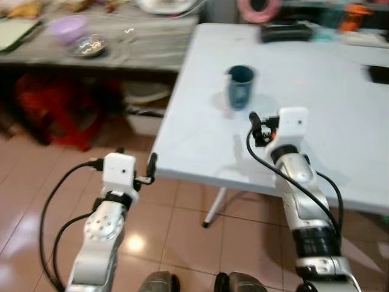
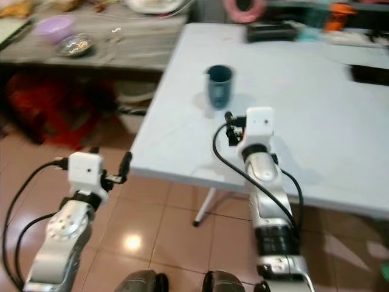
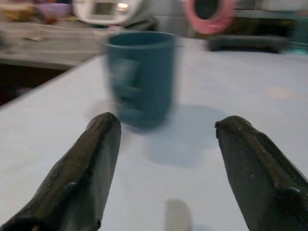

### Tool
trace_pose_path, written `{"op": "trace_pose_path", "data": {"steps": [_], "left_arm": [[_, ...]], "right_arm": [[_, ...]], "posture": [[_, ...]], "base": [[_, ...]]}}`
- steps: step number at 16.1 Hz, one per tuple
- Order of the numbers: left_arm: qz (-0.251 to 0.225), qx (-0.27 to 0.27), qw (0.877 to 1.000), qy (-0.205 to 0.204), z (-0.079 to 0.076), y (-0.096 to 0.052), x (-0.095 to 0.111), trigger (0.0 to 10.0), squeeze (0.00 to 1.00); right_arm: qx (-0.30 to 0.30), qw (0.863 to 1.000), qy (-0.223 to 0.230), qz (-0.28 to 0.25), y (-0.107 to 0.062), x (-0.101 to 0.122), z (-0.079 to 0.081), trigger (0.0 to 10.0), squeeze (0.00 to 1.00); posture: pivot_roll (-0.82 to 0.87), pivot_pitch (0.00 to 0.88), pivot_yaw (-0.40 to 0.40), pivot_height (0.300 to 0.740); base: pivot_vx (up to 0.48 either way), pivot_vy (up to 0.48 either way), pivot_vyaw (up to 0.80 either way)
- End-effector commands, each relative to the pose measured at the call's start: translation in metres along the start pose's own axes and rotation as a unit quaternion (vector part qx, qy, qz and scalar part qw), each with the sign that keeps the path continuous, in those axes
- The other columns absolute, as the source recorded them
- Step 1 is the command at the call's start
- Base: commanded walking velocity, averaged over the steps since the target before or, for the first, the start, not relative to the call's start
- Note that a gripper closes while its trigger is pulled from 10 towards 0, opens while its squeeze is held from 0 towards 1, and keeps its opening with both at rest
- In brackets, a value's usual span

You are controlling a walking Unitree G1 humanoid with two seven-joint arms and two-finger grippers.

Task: Setting the table

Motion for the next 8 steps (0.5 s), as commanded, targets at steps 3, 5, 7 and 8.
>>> {"op": "trace_pose_path", "data": {"steps": [3, 5, 7, 8], "left_arm": [[0.01, 0.002, 1.0, 0.009, 0.004, -0.006, -0.002, 10.0, 0.0], [0.009, 0.002, 1.0, 0.01, 0.004, -0.006, -0.001, 10.0, 0.0], [0.009, -0.004, 1.0, 0.005, 0.003, -0.006, 0.0, 10.0, 0.0], [0.01, -0.008, 1.0, 0.003, 0.002, -0.006, 0.0, 10.0, 0.0]], "right_arm": [[0.001, 1.0, 0.005, 0.0, 0.006, 0.0, 0.006, 10.0, 0.0], [0.001, 1.0, 0.005, 0.001, 0.008, -0.001, 0.007, 10.0, 0.0], [-0.006, 1.0, 0.0, -0.005, 0.012, 0.002, 0.005, 10.0, 0.0], [-0.011, 1.0, -0.007, -0.01, 0.015, 0.006, 0.004, 10.0, 0.0]], "posture": [[0.06, 0.164, 0.078, 0.74], [0.06, 0.164, 0.076, 0.74], [0.06, 0.17, 0.078, 0.74], [0.06, 0.174, 0.079, 0.74]], "base": [[0.0, 0.0, 0.0], [0.0, 0.0, 0.0], [0.0, 0.0, 0.0], [0.0, 0.0, 0.0]]}}
Point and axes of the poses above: a point about 5 cm out from each wrist's last joint towards the gripper, its own y axis pointing out of the wrist towards the gripper, its own x axis along the axis of the wrist's last joint, z = x × y, the point moved 1 cm from there along y, pointing out of the wrist towards the gripper, and after that the axes turned 10 degrees about y, right-handed, at the moved point
